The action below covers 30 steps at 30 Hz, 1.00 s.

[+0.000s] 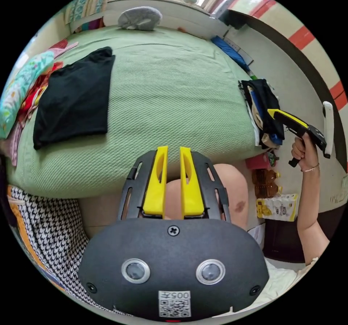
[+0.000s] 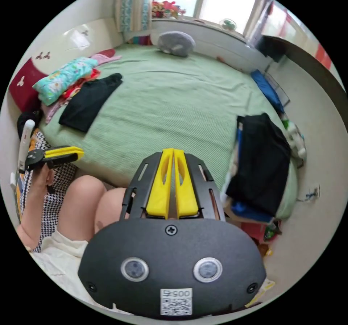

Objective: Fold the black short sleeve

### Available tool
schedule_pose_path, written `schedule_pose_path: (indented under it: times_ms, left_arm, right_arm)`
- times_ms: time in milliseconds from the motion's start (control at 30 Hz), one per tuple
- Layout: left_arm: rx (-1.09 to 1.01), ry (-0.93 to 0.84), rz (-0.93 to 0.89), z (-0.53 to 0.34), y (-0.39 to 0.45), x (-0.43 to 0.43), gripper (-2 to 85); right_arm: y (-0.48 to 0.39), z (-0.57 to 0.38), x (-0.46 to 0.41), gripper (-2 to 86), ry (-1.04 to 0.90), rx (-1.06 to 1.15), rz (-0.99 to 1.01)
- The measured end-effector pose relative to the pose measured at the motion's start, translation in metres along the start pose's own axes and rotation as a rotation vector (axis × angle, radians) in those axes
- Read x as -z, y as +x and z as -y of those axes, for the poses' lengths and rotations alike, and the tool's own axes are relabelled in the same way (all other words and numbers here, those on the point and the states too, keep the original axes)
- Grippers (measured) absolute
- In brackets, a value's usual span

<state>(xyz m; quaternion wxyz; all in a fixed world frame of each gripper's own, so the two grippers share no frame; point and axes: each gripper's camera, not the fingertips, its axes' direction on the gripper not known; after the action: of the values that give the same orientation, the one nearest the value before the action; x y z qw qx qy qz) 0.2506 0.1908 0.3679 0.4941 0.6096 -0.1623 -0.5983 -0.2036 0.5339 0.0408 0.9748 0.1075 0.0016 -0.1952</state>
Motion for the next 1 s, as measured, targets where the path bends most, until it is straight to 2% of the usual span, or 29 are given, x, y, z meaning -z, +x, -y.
schedule_pose_path:
  times_ms: [167,267,433,467,533,633,767,1000]
  left_arm:
    - [0.136,0.004,0.078,-0.046,-0.058,0.015,5.6]
    - [0.170,0.017,0.097,-0.054,-0.080,0.018,5.0]
    - [0.152,0.025,0.193,-0.037,-0.080,-0.004,5.4]
    - [0.183,0.028,0.214,-0.032,-0.079,-0.014,5.6]
    - [0.220,0.015,0.197,-0.027,-0.078,-0.032,5.7]
    - [0.253,-0.024,0.176,-0.024,-0.073,-0.059,6.3]
    - [0.183,0.010,0.268,-0.031,-0.059,-0.066,6.4]
    - [0.141,-0.058,0.207,-0.027,-0.068,-0.072,6.3]
  right_arm:
    - [-0.119,0.036,-0.056,-1.0,0.094,0.143,0.215]
    - [-0.156,0.049,-0.099,-1.0,0.041,0.136,0.223]
    - [-0.154,0.045,-0.151,-1.0,-0.091,0.095,0.239]
    - [-0.150,0.046,-0.150,-1.0,-0.055,0.108,0.262]
    - [-0.144,0.048,-0.156,-1.0,-0.047,0.101,0.246]
    - [-0.140,0.051,-0.180,-1.0,-0.154,0.078,0.247]
    - [-0.145,0.047,-0.202,-1.0,-0.204,0.096,0.209]
    - [-0.136,0.036,-0.219,-1.3,-0.184,0.134,0.208]
